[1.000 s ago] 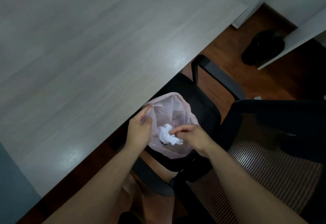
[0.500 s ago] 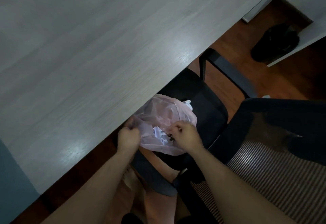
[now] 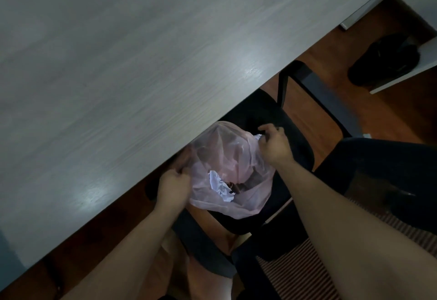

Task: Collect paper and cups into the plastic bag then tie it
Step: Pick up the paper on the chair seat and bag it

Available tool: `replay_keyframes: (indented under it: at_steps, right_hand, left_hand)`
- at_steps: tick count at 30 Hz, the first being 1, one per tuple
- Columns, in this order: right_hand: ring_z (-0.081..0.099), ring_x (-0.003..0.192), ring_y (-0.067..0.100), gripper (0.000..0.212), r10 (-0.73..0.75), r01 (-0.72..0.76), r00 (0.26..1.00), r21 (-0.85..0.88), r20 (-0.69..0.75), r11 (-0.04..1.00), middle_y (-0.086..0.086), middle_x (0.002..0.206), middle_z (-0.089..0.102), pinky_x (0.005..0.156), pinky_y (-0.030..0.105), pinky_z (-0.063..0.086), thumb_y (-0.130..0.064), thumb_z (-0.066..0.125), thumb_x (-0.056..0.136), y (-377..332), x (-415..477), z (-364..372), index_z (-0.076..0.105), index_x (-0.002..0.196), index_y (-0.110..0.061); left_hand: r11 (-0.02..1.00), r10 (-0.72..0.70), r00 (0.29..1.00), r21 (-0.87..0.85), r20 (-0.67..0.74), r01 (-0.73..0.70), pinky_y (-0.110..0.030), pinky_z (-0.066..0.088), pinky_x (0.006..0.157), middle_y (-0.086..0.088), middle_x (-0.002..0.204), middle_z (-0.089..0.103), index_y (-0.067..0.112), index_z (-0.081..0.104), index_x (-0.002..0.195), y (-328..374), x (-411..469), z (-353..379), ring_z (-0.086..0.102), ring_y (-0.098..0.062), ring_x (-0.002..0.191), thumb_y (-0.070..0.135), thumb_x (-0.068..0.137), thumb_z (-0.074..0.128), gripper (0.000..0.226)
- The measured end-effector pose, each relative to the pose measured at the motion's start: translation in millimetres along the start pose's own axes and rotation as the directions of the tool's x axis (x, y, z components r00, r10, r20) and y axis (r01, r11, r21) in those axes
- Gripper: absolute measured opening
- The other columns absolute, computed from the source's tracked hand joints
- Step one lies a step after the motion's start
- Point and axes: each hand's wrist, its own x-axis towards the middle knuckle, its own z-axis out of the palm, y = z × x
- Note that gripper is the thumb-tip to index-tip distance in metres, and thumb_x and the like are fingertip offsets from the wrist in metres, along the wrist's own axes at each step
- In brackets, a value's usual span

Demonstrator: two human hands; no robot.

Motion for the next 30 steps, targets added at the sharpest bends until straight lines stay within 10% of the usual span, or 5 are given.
replay_keyframes:
  at_steps: [5,12,15,20,30]
  right_hand:
    - [0.059,0.123,0.038,0.055,-0.029,0.114,0.959,-0.291,0.281,0.950,0.018,0.159,0.027,0.111,0.047,0.054,-0.025,0.072,0.102,19.7,24.8,27.1,0.057,0.155,-0.026]
    - [0.056,0.093,0.026,0.036,0.069,0.012,0.980,-0.403,0.187,0.915,0.018,0.135,0.053,0.085,0.038,0.054,-0.022,0.066,0.103,33.6,9.1,40.1,0.058,0.138,-0.018]
    - [0.064,0.103,0.034,0.047,0.147,-0.102,0.981,-0.311,0.127,0.945,0.020,0.136,0.050,0.091,0.044,0.058,-0.027,0.073,0.101,38.1,-2.0,35.8,0.054,0.142,-0.012]
    - [0.066,0.101,0.027,0.047,0.274,-0.267,0.961,0.155,-0.031,0.951,0.009,0.118,0.069,0.082,0.034,0.050,-0.043,0.075,0.096,30.4,-17.4,4.1,0.062,0.128,-0.011]
    - [0.075,0.091,0.021,0.015,0.167,-0.154,0.986,0.435,0.009,0.887,-0.001,0.096,0.078,0.079,0.037,0.056,-0.045,0.065,0.096,-49.7,-156.2,-103.0,0.067,0.104,-0.033]
  left_hand:
    - [0.991,0.097,0.994,-0.102,0.049,-0.091,-0.030,0.047,0.078,-0.005,0.087,0.066,0.013,0.065,0.089,-12.4,5.9,5.4,0.060,-0.017,0.081,0.003,0.102,0.051,0.021]
    - [0.982,0.122,0.989,-0.153,0.080,-0.109,-0.016,0.046,0.063,0.000,0.076,0.056,0.015,0.054,0.079,-21.9,3.3,9.1,0.053,-0.009,0.066,0.005,0.098,0.049,0.023]
    - [0.976,0.161,0.980,-0.167,0.115,-0.141,-0.025,0.055,0.089,0.009,0.107,0.075,0.023,0.072,0.104,-24.4,2.5,7.9,0.072,-0.006,0.095,0.004,0.099,0.050,0.029]
    - [0.957,0.238,0.957,-0.210,0.164,-0.202,-0.004,0.053,0.085,0.030,0.106,0.076,0.026,0.071,0.130,-1.9,-22.4,-0.7,0.067,0.019,0.102,-0.004,0.108,0.047,0.045]
    - [0.926,0.375,0.904,-0.129,0.206,-0.355,-0.026,0.057,0.100,0.014,0.124,0.077,0.030,0.071,0.140,70.8,-121.5,-36.0,0.072,-0.015,0.108,-0.008,0.100,0.042,0.062]
